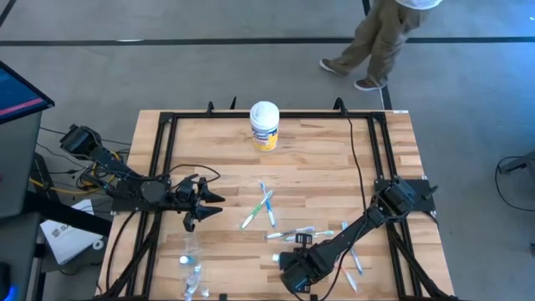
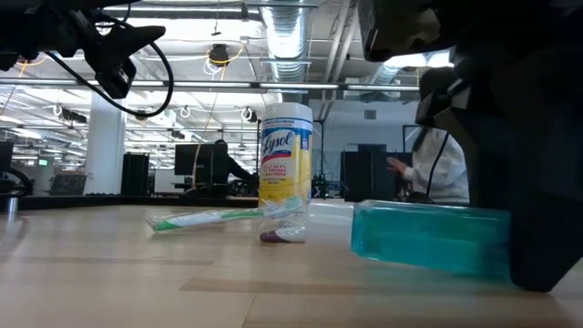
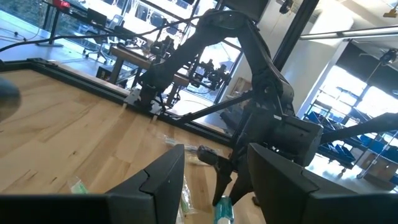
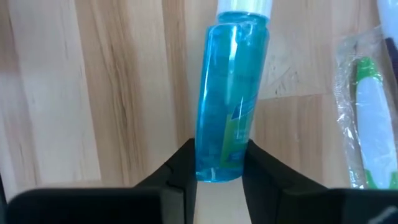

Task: Pick & Place toothbrushing station
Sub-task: Put the blue mouthwash into the transparent organizer

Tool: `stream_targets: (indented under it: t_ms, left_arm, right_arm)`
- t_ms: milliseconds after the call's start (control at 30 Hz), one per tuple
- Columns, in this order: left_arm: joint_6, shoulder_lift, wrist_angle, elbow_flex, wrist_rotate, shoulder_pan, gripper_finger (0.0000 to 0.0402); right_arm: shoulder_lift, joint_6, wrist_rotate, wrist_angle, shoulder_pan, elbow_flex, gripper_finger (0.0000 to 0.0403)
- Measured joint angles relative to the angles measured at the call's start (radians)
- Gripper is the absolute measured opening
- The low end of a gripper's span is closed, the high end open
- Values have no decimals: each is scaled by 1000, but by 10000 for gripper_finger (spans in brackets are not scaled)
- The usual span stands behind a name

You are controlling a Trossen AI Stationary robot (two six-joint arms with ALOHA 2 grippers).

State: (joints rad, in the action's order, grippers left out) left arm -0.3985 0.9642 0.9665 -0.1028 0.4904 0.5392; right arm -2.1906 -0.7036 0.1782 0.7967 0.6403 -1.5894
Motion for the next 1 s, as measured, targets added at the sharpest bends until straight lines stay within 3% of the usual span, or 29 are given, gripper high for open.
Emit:
stream_targets:
  t_ms: [567,1000]
  left_arm:
    - [4,0,0,0,-1,0,172]
    - [184,0,106,0,-28,0,172]
  right_arm:
    - [9,103,105,42,-47,-110,86]
    - [10,246,250,55,-138,-277,86]
